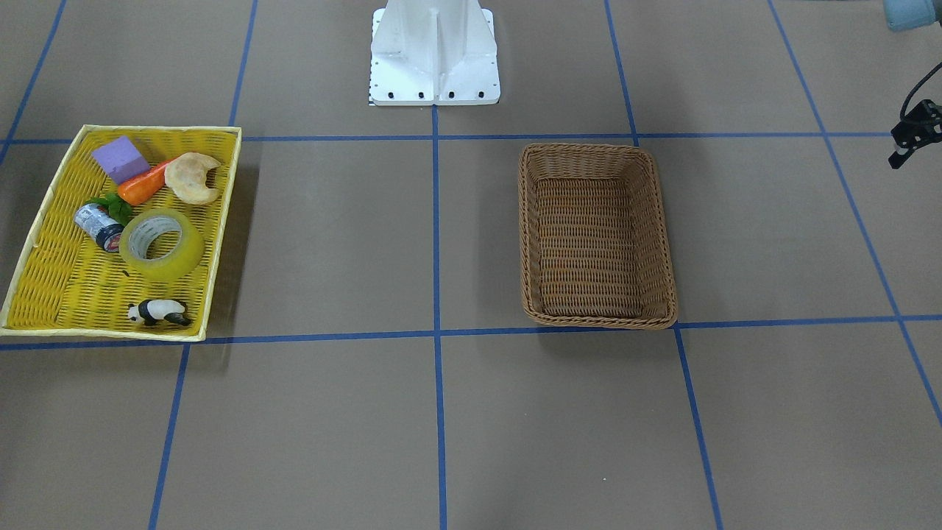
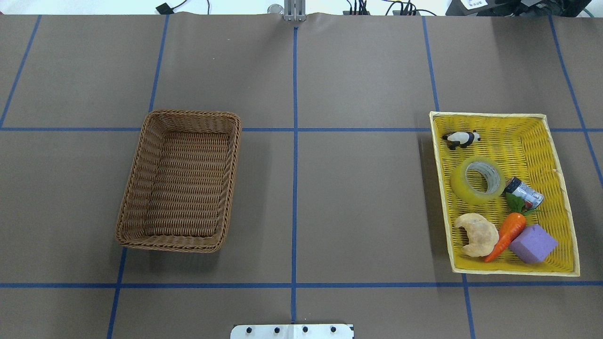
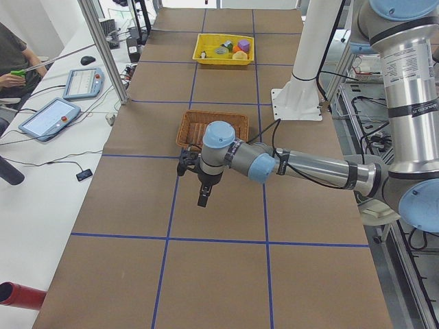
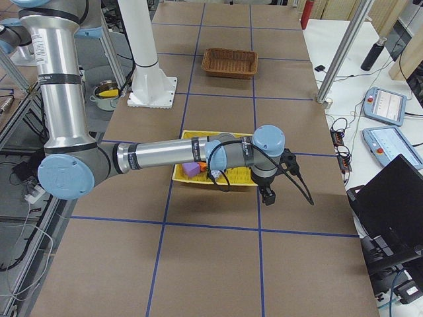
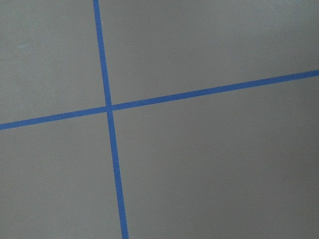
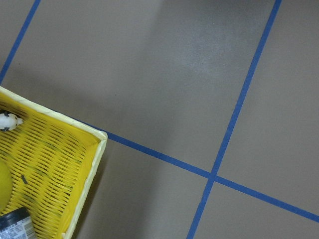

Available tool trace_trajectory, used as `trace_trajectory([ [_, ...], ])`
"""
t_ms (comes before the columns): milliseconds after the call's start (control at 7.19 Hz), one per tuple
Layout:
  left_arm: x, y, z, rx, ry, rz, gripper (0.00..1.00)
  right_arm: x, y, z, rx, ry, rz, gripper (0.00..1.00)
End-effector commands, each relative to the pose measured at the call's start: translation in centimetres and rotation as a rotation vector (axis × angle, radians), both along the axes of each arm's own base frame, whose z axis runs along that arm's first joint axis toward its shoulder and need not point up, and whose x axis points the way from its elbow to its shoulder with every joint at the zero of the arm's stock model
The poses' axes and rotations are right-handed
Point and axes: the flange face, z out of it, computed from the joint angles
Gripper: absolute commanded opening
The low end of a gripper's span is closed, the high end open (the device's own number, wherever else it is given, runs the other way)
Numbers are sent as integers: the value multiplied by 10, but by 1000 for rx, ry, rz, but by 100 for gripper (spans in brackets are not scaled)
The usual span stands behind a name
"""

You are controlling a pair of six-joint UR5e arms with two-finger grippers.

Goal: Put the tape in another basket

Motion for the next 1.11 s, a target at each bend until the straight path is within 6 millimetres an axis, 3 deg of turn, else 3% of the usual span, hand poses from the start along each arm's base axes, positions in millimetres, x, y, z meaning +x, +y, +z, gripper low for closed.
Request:
trace_trajectory([
  [0, 1, 2, -5, 3, 0, 5, 98, -2, 2, 3, -12, -16, -2, 100],
  [974, 4, 3, -5, 5, 36, 26, 98, -22, -1, -4, -62, -23, 18, 100],
])
